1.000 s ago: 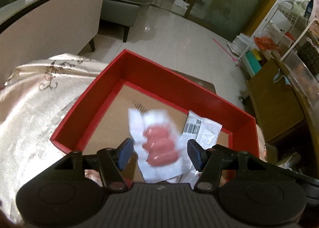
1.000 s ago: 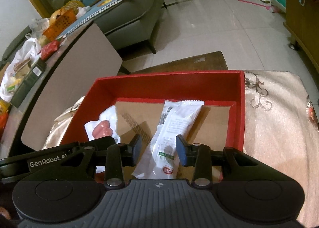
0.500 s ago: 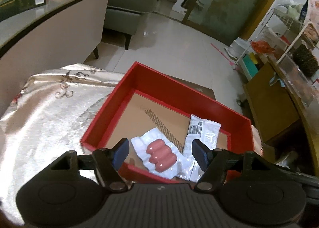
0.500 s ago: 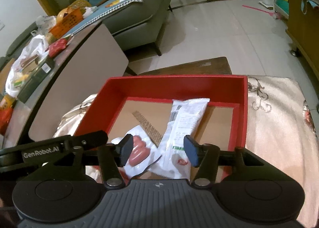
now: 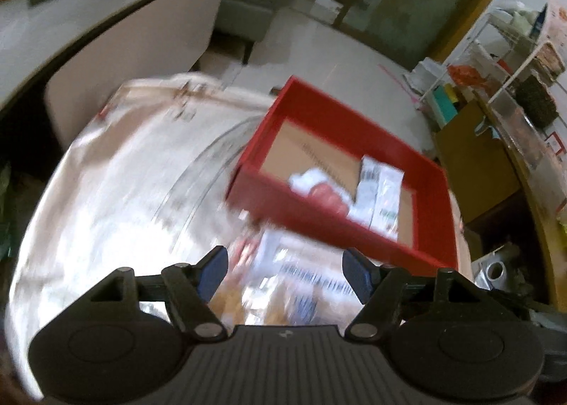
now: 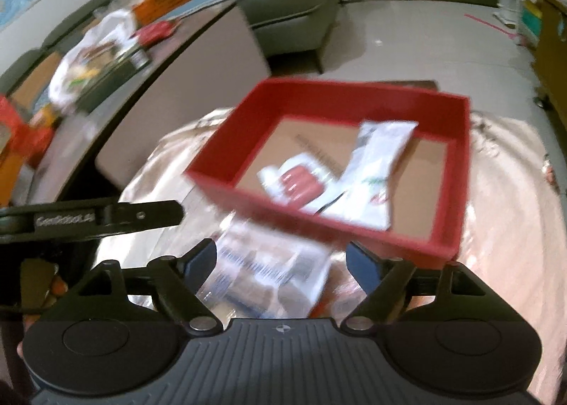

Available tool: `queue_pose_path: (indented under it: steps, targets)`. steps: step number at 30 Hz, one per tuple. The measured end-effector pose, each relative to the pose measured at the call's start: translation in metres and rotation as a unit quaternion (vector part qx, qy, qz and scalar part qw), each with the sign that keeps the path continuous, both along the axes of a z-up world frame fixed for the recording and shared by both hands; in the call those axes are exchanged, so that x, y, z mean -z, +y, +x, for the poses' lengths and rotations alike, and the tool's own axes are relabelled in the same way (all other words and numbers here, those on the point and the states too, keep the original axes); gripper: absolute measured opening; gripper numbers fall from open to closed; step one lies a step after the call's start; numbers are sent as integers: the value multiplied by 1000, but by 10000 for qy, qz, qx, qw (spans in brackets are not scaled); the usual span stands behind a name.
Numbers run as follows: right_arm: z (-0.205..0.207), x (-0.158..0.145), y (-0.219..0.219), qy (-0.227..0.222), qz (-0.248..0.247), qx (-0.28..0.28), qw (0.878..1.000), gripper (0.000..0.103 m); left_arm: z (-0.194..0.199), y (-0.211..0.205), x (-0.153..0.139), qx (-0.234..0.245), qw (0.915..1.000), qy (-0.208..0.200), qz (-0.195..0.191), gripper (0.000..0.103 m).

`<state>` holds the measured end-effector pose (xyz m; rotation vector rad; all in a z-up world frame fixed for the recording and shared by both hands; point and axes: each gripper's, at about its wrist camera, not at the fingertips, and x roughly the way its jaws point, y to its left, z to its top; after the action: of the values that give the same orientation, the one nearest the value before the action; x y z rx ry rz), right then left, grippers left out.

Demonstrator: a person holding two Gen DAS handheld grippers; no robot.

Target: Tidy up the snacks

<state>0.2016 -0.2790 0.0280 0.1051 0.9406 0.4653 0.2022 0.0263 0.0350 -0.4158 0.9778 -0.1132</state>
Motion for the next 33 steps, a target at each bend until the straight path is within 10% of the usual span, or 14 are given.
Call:
queue_pose_path:
  steps: [22,33]
  targets:
    - [-44,61,58,352,-971,-697,9922,93,-25,9,43,-308,9977,586,156,64]
    - [-48,70,52,220,-650,-811,9943,103,-26,5,60,-368,9968,657,283,84]
